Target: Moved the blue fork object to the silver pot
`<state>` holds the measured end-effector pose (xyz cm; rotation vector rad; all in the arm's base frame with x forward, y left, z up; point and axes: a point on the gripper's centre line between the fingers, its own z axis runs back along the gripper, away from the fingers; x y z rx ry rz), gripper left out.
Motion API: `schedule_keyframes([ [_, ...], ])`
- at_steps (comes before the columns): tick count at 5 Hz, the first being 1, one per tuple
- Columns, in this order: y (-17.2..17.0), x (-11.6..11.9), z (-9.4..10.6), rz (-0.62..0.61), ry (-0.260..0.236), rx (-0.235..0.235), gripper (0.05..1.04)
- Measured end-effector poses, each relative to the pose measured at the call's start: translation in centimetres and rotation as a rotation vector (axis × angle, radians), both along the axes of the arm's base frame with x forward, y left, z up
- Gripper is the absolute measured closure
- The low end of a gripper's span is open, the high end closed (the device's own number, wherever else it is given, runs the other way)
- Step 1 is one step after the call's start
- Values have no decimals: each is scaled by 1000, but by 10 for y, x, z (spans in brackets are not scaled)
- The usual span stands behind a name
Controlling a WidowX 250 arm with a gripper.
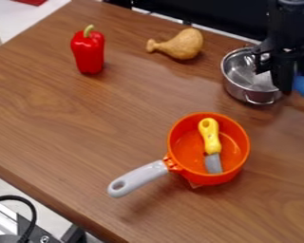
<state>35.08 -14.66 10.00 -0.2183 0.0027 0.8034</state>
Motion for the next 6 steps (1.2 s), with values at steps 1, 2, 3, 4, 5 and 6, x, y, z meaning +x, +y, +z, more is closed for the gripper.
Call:
schedule_keyframes([
  [1, 1, 4, -6, 13, 13, 3, 683],
  [2, 0, 10, -12, 23, 20, 13, 683],
  [3, 0, 10, -16, 23, 24, 23, 683],
  [4, 1, 12, -19, 26, 21, 28, 683],
  [5, 3, 13, -20, 31, 19, 29, 683],
  [6, 8, 16, -18, 53, 15, 32, 665],
])
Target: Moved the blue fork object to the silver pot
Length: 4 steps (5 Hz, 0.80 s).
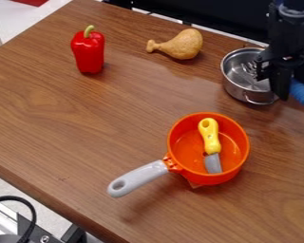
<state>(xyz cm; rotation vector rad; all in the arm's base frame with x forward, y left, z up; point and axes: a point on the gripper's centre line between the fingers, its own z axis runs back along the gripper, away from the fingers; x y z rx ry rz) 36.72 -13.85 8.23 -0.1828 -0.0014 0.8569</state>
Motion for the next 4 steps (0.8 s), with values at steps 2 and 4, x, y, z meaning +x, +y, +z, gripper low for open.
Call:
schedule_keyframes([
  [2, 6, 0, 3, 17, 21, 2, 287],
  [4, 9, 0, 6, 25, 37, -19, 87],
])
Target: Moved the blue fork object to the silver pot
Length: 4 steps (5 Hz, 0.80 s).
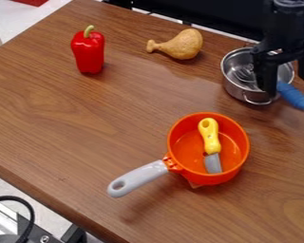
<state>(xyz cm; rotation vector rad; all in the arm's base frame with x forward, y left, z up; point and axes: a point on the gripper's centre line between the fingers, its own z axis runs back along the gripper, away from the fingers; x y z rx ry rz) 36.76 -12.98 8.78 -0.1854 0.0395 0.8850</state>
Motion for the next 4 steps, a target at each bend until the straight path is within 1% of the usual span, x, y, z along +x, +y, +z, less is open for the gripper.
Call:
schedule_keyframes([
  [1, 2, 0, 0, 1, 7, -7, 87],
  [2, 8, -9, 4, -12, -37, 22, 87],
  [3, 17, -21, 16, -62, -78, 52, 87],
  [4, 34, -28, 19, -85, -125, 140, 87],
])
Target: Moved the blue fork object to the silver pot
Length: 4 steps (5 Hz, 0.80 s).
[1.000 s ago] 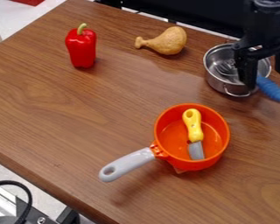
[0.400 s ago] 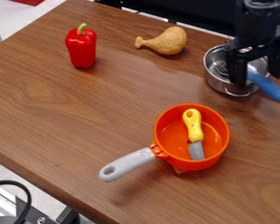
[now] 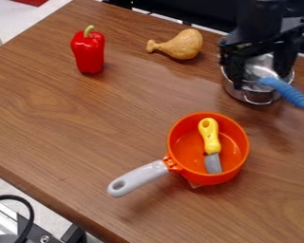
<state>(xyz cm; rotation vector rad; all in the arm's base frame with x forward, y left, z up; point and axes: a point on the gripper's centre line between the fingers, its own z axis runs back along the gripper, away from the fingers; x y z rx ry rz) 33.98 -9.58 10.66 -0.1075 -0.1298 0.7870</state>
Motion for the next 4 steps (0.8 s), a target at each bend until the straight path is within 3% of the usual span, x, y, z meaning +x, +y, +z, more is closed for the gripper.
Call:
schedule_keyframes([
  [1, 23, -1, -11, 42, -66, 69, 87],
  [2, 59, -2, -13, 51, -74, 88, 87],
  [3, 106, -14, -9, 33, -96, 85, 87],
  [4, 142, -26, -11, 6, -82, 68, 87],
])
